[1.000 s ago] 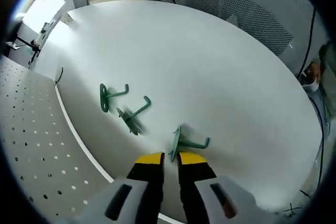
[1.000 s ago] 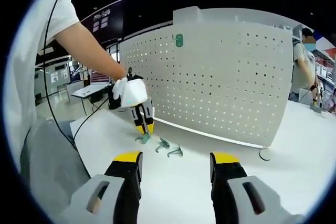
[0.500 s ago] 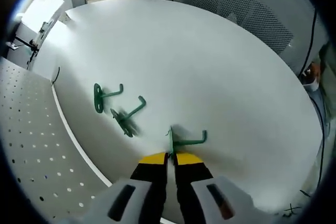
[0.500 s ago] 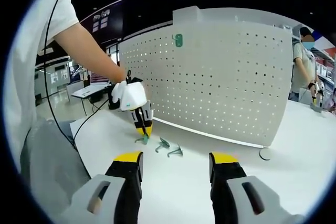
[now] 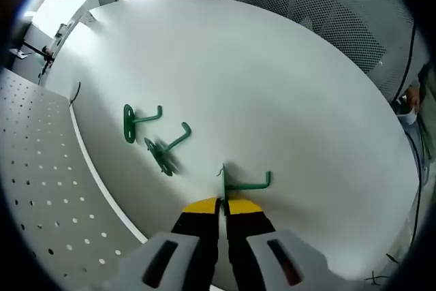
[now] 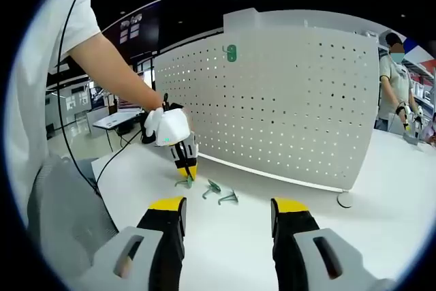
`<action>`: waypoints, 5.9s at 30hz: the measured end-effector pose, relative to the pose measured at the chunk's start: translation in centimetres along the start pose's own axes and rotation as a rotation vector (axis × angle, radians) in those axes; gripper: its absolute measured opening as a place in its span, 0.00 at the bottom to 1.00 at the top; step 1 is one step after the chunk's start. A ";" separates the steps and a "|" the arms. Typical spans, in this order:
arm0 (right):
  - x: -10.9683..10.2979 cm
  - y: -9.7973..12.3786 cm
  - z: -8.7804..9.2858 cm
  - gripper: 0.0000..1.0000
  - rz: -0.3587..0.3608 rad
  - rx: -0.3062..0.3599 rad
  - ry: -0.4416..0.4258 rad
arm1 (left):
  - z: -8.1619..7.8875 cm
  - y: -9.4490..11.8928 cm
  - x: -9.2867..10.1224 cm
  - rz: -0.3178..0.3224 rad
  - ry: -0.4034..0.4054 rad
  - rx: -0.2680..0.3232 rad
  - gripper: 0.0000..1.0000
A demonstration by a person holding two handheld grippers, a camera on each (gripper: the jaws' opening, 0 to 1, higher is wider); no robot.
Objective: Insert the hook assembly into the mounting plate slot until the hook locks in place.
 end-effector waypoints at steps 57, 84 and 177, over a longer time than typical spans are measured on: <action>0.0 0.0 0.3 0.50 -0.008 -0.014 -0.023 | -0.5 6.2 -2.2 -0.336 0.543 0.324 0.01; -0.2 0.1 0.1 0.50 -0.016 0.002 -0.019 | -1.6 10.2 -1.5 -0.555 0.805 0.495 0.01; -1.7 1.2 -3.1 0.49 -0.142 0.204 -0.094 | -6.7 20.8 1.4 -1.007 1.184 1.002 0.02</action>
Point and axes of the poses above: the point that each gripper's makers call its tool centre point, and the gripper's own axes: y roughly backward along the fingers, x roughly to its right, z roughly out of its underside, the point moved 5 cm from there along y, roughly backward along the fingers, and after that the axes turned 6 degrees about -x, right-handed, at the moved point
